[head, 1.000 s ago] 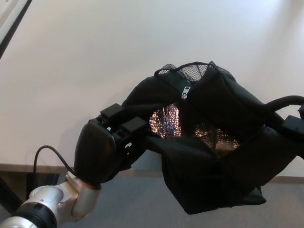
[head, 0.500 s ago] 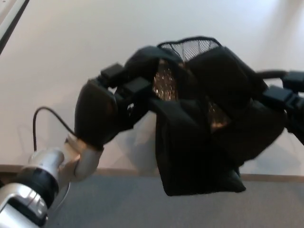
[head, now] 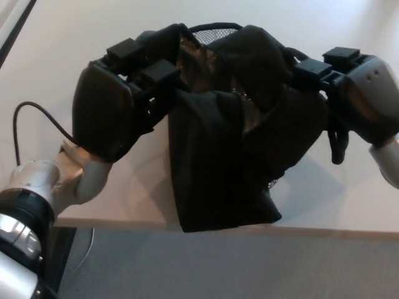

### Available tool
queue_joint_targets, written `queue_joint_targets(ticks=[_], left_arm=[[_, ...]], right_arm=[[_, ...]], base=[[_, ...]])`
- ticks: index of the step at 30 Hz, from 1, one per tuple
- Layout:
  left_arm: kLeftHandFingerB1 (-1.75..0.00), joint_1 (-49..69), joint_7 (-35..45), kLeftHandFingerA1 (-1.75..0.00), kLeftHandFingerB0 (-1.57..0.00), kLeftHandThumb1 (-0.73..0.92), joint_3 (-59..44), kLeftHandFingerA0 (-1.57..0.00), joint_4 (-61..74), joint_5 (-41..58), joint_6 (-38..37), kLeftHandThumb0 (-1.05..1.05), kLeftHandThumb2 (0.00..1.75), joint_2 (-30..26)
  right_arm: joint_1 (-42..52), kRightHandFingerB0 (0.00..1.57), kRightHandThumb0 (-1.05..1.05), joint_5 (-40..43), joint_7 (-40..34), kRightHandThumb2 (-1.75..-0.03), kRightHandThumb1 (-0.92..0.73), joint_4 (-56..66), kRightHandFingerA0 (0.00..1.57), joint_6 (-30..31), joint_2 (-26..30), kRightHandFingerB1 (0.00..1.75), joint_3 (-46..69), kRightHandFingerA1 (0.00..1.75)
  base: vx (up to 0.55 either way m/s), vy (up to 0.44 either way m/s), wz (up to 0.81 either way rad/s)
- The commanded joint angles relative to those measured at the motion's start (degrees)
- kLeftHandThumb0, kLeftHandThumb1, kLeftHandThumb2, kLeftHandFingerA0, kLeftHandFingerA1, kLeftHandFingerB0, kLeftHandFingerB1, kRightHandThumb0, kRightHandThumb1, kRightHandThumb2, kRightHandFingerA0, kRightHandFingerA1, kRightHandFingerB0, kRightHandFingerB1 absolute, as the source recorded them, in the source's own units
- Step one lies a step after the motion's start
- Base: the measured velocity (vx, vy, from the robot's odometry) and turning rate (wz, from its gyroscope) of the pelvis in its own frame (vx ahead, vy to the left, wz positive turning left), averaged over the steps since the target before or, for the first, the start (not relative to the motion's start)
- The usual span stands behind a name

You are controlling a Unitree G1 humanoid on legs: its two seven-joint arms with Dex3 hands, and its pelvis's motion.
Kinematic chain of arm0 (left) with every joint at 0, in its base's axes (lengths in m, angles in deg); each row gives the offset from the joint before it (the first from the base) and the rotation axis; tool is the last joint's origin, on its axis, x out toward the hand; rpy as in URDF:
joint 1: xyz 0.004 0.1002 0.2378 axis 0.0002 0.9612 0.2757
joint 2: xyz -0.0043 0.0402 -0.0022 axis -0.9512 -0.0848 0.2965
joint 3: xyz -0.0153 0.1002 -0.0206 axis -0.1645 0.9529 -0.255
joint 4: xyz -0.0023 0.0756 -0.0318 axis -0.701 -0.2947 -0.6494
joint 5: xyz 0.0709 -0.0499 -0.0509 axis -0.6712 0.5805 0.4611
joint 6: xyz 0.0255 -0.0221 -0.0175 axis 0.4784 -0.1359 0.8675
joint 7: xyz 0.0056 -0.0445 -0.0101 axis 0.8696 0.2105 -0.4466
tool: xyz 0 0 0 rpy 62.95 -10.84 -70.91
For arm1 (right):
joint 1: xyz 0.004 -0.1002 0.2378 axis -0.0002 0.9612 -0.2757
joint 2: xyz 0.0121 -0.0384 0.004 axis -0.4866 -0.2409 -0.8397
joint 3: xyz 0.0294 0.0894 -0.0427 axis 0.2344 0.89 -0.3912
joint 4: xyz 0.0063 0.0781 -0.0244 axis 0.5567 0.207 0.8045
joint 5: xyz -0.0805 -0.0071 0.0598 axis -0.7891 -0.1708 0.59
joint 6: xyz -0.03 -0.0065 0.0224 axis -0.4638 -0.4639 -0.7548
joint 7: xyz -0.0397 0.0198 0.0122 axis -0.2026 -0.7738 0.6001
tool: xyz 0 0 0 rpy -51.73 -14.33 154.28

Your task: A lunch bag is kept on the middle of the desk and the robot uses both its hands to grab the opening of the bag from the left and right and moves its hands away from each other to spread the bag open

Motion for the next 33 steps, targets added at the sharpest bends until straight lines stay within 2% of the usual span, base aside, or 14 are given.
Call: queue_joint_targets(ticks=[1,4,5,6,7,8,9,12,13,21,25,27,32,33], left_arm=[[-1.25,0.05,-1.16,-1.46,-0.91,0.50,-0.92,-0.92,-1.08,1.21,0.21,-0.12,1.04,-2.31],[-1.15,-0.09,-0.23,-1.30,-0.91,0.54,-1.37,-0.94,-1.05,1.56,1.31,-0.10,0.93,-2.85],[-0.75,0.15,0.94,-0.89,-0.94,0.57,-1.30,-0.94,-0.50,1.21,2.73,-0.11,0.74,-3.46],[-0.48,0.14,0.83,-0.65,-0.81,0.59,-1.12,-0.82,-0.29,0.65,4.01,-0.08,0.61,-3.75],[-0.48,0.15,0.75,-0.65,-0.81,0.59,-1.06,-0.82,-0.18,0.43,4.52,-0.08,0.61,-3.86],[-0.38,0.21,0.49,-0.42,-0.48,0.54,-1.22,-0.62,-0.38,0.56,5.18,0.01,0.62,-3.61],[-0.48,0.24,0.06,-0.50,-0.14,0.33,-1.52,-0.18,-0.71,0.80,6.04,0.03,0.83,-3.40],[-0.30,0.05,-0.51,-0.30,-0.14,0.50,-2.01,-0.22,-1.12,1.03,7.64,0.08,0.58,-3.31],[-0.28,-0.38,-0.31,-0.29,-0.05,0.54,-2.31,-0.18,-1.34,1.20,8.62,-0.01,0.56,-3.14],[-0.19,-4.29,4.66,-0.35,-0.05,0.50,-3.74,-0.17,-2.67,2.02,12.29,0.01,0.67,-4.56],[-0.30,-6.77,7.55,-0.29,-0.12,0.54,-4.86,-0.21,-2.58,3.41,11.81,-0.26,0.57,-5.26],[-0.36,-7.65,10.90,-0.36,-0.12,0.57,-7.13,-0.14,-1.34,6.41,10.52,-0.48,0.72,-5.50],[-0.28,-8.33,12.84,-0.27,-0.15,0.73,-9.41,-0.15,1.50,7.31,10.53,-0.44,0.63,-7.01],[-0.49,-7.45,13.78,-0.49,0.00,0.67,-10.57,0.00,3.23,8.55,8.84,-0.29,1.14,-8.45]], right_arm=[[-0.51,0.67,-0.20,3.48,5.44,-0.58,-0.64,-1.21,0.77,2.53,-1.70,1.51,1.17,1.66],[-0.10,0.70,-0.25,4.49,6.99,-0.60,-0.62,-1.40,0.80,3.96,-2.64,1.45,1.95,1.60],[0.39,0.74,-0.28,6.66,10.13,-0.61,-0.59,-1.64,0.84,4.44,-3.49,1.34,3.59,1.49],[0.56,0.78,-0.36,8.05,12.59,-0.58,-0.59,-1.78,0.90,5.25,-3.97,0.90,4.67,1.19],[0.64,0.78,-0.36,8.56,13.65,-0.58,-0.59,-1.77,0.90,5.60,-4.15,0.90,5.17,1.19],[0.85,0.51,-0.48,10.88,17.65,-0.58,-0.60,-2.08,0.87,5.48,-4.55,0.43,6.94,0.78],[0.87,0.13,-0.63,12.20,20.63,-0.77,-0.48,-2.25,0.47,6.15,-4.92,0.38,8.16,0.54],[0.77,0.03,-0.65,14.38,26.57,-0.80,-0.48,-2.50,0.23,6.74,-5.27,0.30,10.21,0.46],[0.45,0.08,-0.82,14.94,28.61,-0.86,-0.55,-2.47,0.09,7.10,-5.13,0.13,10.79,0.22],[-4.47,0.00,-0.75,15.95,35.37,-0.90,-0.56,-0.28,0.13,9.69,-3.35,0.21,13.23,0.33],[-7.31,0.02,-0.72,17.94,39.70,-0.94,-0.58,1.36,0.03,9.56,-2.89,0.24,15.10,0.36],[-8.76,0.04,-0.71,22.50,44.58,-0.93,-0.57,4.20,0.04,8.78,-2.81,0.29,18.13,0.38],[-8.98,0.02,-0.71,24.54,49.15,-0.94,-0.58,12.43,0.03,8.12,-0.10,0.24,19.77,0.37],[-8.03,0.00,-0.71,26.59,50.74,-0.89,-0.51,17.35,0.12,6.44,1.63,0.29,20.52,0.45]], base=[[0.00,0.000,0.00],[0.00,0.000,0.00],[0.00,0.000,0.00],[0.00,0.000,0.00],[0.00,0.000,0.00],[0.00,0.000,0.00],[0.00,0.000,0.00],[0.00,0.000,0.00],[0.00,0.000,0.00],[0.00,0.000,0.00],[0.00,0.000,0.00],[0.00,0.000,0.00],[0.00,0.000,0.00],[0.00,0.000,0.00]])
